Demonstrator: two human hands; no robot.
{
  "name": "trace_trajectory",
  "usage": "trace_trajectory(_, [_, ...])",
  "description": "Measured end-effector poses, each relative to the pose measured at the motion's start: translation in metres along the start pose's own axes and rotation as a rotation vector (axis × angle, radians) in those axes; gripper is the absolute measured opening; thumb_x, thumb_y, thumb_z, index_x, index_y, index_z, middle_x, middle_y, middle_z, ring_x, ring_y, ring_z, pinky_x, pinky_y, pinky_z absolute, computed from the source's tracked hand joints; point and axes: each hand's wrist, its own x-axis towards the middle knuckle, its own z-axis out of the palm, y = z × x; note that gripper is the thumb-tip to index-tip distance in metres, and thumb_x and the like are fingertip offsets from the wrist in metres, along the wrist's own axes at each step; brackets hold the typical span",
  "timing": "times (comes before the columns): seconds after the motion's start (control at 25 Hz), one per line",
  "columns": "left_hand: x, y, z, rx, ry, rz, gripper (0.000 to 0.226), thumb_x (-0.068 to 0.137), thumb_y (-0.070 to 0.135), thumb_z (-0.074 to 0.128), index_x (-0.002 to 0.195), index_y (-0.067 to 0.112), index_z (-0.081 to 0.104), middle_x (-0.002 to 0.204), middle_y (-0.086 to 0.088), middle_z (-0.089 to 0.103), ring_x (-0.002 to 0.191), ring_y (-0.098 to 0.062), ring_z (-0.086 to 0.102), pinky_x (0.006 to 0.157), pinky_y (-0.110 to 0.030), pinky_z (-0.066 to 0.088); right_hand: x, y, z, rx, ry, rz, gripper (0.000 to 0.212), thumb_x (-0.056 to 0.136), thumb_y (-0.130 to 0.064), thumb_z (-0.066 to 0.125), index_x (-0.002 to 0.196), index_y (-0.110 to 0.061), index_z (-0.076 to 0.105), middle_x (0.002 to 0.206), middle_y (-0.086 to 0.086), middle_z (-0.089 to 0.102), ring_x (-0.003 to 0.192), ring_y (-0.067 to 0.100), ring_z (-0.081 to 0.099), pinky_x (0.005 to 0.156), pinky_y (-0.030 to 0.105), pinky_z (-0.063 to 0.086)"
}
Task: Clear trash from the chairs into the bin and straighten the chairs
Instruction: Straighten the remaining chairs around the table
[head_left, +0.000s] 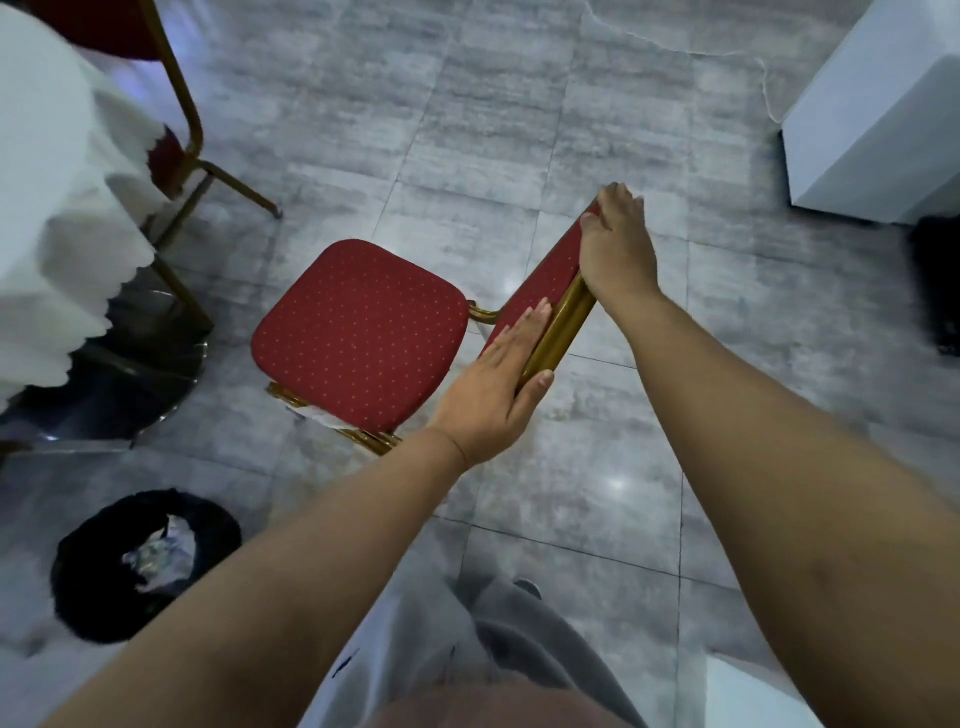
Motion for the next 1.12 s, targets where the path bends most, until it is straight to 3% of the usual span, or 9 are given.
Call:
trace_trajectory(0.08, [0.01, 0.005, 0.006, -0.01, 0.019, -0.047, 0.061, 0.104, 0.037, 0.034, 0.157, 0.019, 0.01, 0.163, 0.006, 0.017, 0.148, -0.01, 0.021, 0.115, -0.042, 0.035, 0.013, 0.006, -0.002, -0.004, 0.004, -0.009, 0.021, 0.094, -0.028, 0.028, 0.106, -0.021, 0.043, 0.145, 0.017, 0.041, 0.142, 0.028, 0.029, 0.112, 0.048, 0.033])
trace_trajectory(0.24, [0.035, 0.011, 0.015, 0.008, 0.028, -0.046, 0.062, 0.104, 0.039, 0.033, 0.157, 0.022, 0.007, 0.163, 0.007, 0.018, 0.145, -0.015, 0.032, 0.11, -0.041, 0.042, 0.039, 0.012, -0.012, -0.041, -0.034, -0.051, 0.03, 0.097, -0.033, 0.03, 0.11, -0.013, 0.048, 0.146, 0.016, 0.041, 0.147, 0.025, 0.022, 0.113, 0.051, 0.031])
trace_trajectory(0.4, [0.057, 0.012, 0.023, 0.0, 0.03, -0.068, 0.063, 0.104, 0.037, 0.035, 0.157, 0.021, 0.006, 0.163, 0.005, 0.018, 0.145, -0.015, 0.03, 0.111, -0.039, 0.04, 0.063, 0.019, -0.019, -0.046, -0.034, -0.081, 0.016, 0.092, -0.041, 0.028, 0.099, -0.027, 0.029, 0.142, 0.018, 0.043, 0.146, 0.026, 0.024, 0.114, 0.05, 0.029])
trace_trajectory(0.48, [0.068, 0.016, 0.025, 0.005, 0.029, -0.081, 0.063, 0.104, 0.038, 0.035, 0.158, 0.021, 0.005, 0.163, 0.006, 0.015, 0.147, -0.012, 0.025, 0.114, -0.039, 0.037, 0.073, 0.021, -0.023, -0.075, -0.045, -0.115, 0.015, 0.092, -0.043, 0.029, 0.092, -0.029, 0.036, 0.142, 0.018, 0.044, 0.143, 0.027, 0.027, 0.112, 0.052, 0.032])
trace_trajectory(0.6, [0.085, 0.021, 0.029, 0.006, 0.044, -0.148, 0.063, 0.104, 0.039, 0.034, 0.157, 0.025, 0.004, 0.163, 0.009, 0.014, 0.147, -0.012, 0.025, 0.112, -0.036, 0.036, 0.091, 0.019, -0.031, -0.105, -0.1, -0.119, 0.042, 0.095, -0.043, 0.032, 0.107, -0.009, 0.055, 0.142, 0.018, 0.044, 0.142, 0.028, 0.029, 0.111, 0.051, 0.034])
trace_trajectory(0.72, [0.1, 0.028, 0.034, 0.019, 0.103, -0.196, 0.06, 0.104, 0.038, 0.034, 0.157, 0.027, 0.007, 0.162, 0.007, 0.021, 0.145, -0.012, 0.027, 0.114, -0.033, 0.031, 0.117, 0.023, -0.034, -0.166, -0.113, -0.238, 0.027, 0.095, -0.044, 0.032, 0.086, -0.021, 0.043, 0.138, 0.019, 0.047, 0.137, 0.032, 0.034, 0.109, 0.051, 0.035])
trace_trajectory(0.88, [0.123, 0.035, 0.045, 0.046, 0.154, -0.362, 0.059, 0.103, 0.045, 0.033, 0.155, 0.035, 0.009, 0.159, 0.003, 0.03, 0.142, -0.015, 0.035, 0.113, -0.034, 0.031, 0.139, 0.02, -0.046, -0.224, -0.214, -0.399, 0.062, 0.097, -0.051, 0.028, 0.126, -0.003, 0.054, 0.141, 0.017, 0.049, 0.14, 0.033, 0.033, 0.114, 0.049, 0.028])
trace_trajectory(1.0, [0.127, 0.039, 0.053, 0.082, 0.241, -0.423, 0.059, 0.097, 0.052, 0.029, 0.154, 0.036, 0.022, 0.141, 0.002, 0.055, 0.114, -0.02, 0.061, 0.096, -0.036, 0.05, 0.146, 0.019, -0.053, -0.267, -0.256, -0.561, 0.06, 0.102, -0.049, 0.029, 0.148, -0.014, 0.042, 0.156, 0.006, 0.036, 0.149, 0.026, 0.02, 0.121, 0.042, 0.017])
trace_trajectory(1.12, [0.14, 0.056, 0.063, 0.18, 0.408, -0.589, 0.05, 0.099, 0.049, 0.032, 0.145, 0.032, 0.042, 0.112, 0.005, 0.069, 0.09, -0.016, 0.066, 0.073, -0.029, 0.051, 0.149, 0.024, -0.054, -0.236, -0.276, -0.719, 0.057, 0.103, -0.048, 0.03, 0.148, -0.016, 0.042, 0.155, 0.004, 0.039, 0.149, 0.026, 0.021, 0.122, 0.043, 0.014])
